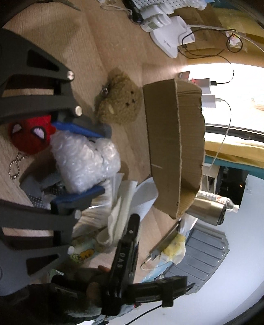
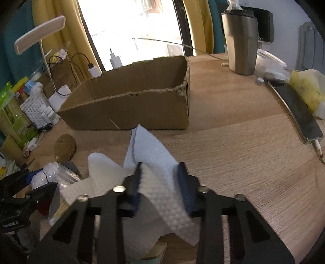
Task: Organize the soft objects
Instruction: 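Grasp the bubble-wrap bundle with the left tool while the right tool grasps the white paper towel, then carry the bubble wrap and paper towel over the cardboard box with both tools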
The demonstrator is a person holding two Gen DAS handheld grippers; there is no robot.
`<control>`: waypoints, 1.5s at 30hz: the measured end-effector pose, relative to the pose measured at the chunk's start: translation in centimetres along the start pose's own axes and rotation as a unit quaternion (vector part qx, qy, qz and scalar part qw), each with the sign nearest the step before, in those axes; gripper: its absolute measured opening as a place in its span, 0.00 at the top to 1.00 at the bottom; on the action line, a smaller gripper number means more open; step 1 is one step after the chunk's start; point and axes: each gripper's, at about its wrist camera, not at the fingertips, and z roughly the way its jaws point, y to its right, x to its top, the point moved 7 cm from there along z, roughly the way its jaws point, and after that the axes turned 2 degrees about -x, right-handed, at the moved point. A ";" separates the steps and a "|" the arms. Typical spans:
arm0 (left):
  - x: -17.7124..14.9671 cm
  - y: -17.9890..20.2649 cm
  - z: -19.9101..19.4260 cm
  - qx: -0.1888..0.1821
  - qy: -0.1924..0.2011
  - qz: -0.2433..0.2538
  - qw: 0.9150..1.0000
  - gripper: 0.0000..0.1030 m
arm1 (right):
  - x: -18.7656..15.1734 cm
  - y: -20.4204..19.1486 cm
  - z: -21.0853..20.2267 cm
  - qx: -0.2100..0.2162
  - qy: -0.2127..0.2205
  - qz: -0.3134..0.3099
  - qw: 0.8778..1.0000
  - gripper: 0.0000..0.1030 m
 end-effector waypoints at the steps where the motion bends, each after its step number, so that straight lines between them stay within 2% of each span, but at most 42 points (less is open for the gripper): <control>1: 0.0 0.0 -0.1 -0.001 0.001 0.000 1.000 0.53 | 0.1 0.0 -0.2 -0.001 0.002 -0.001 1.000 0.77; 4: 0.1 0.0 -0.4 -0.003 0.004 -0.002 1.000 0.54 | 0.5 0.1 -1.1 0.001 0.019 -0.006 1.000 0.86; 9: 0.4 -0.1 -1.2 -0.003 0.015 -0.001 1.000 0.54 | 1.4 0.5 -2.9 0.004 0.048 -0.005 0.999 0.89; 15: 1.1 -0.5 -2.5 -0.002 0.033 -0.003 0.999 0.55 | 2.6 1.3 -5.1 -0.002 0.074 -0.001 0.997 0.89; 24: 2.3 -0.6 -3.9 -0.002 0.055 -0.003 0.998 0.55 | 4.4 0.5 -8.2 0.000 0.112 -0.016 0.994 0.90; 33: 4.4 -0.1 -5.8 -0.004 0.088 0.003 0.996 0.55 | 6.9 -0.5 -11.5 -0.006 0.152 -0.037 0.988 0.90; 45: 7.6 0.0 -7.9 0.002 0.126 0.018 0.992 0.55 | 10.4 -1.7 -14.0 -0.003 0.191 -0.064 0.979 0.90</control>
